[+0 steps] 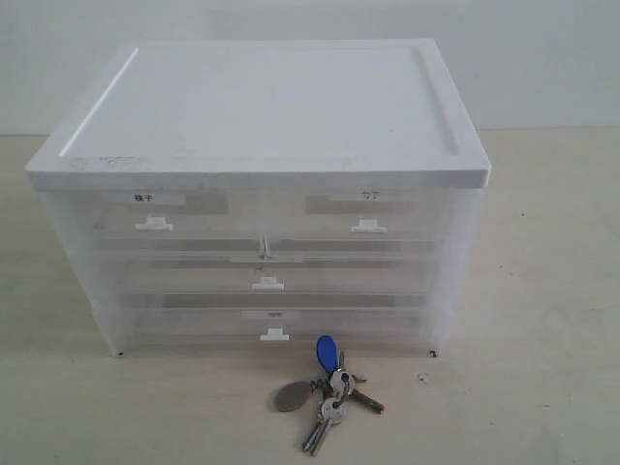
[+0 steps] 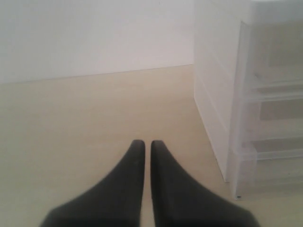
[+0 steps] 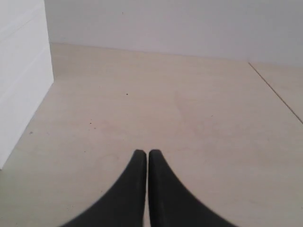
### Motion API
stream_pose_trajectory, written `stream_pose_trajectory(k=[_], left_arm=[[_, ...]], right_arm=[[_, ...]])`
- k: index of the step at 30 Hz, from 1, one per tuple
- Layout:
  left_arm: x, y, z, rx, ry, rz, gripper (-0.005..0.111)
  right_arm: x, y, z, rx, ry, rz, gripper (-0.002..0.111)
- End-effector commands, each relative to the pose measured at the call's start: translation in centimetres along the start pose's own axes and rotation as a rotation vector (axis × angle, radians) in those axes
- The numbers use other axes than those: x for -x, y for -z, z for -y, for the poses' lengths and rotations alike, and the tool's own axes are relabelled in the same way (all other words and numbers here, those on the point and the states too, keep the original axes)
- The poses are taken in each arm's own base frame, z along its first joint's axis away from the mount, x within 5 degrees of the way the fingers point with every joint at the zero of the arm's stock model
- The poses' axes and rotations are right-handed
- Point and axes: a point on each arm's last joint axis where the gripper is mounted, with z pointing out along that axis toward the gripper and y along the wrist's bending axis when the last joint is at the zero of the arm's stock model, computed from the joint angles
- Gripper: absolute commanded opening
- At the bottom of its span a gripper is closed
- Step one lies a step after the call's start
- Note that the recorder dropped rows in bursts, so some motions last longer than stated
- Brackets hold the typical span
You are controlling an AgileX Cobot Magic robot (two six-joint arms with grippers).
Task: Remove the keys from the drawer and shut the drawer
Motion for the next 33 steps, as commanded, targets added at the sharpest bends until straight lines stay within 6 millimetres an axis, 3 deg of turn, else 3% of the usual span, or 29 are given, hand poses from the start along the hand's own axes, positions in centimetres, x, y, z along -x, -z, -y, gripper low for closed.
stream_pose_trajectory(k=[1,4,33], left_arm=[[-0.10,0.00,0.00,0.002,0.010,-0.001,0.004],[-0.10,0.00,0.00,0.002,0.010,-0.001,0.004],[-0.10,0.00,0.00,0.002,0.010,-0.001,0.004]], right_arm=[[-0.05,0.03,0.00,-0.002,-0.061,-0.003,0.000],[-0.10,0.03,-0.08,0.007,-0.139,-0.009,0.000],[-0.10,0.03,-0.08,0.007,-0.146,-0.009,0.000]])
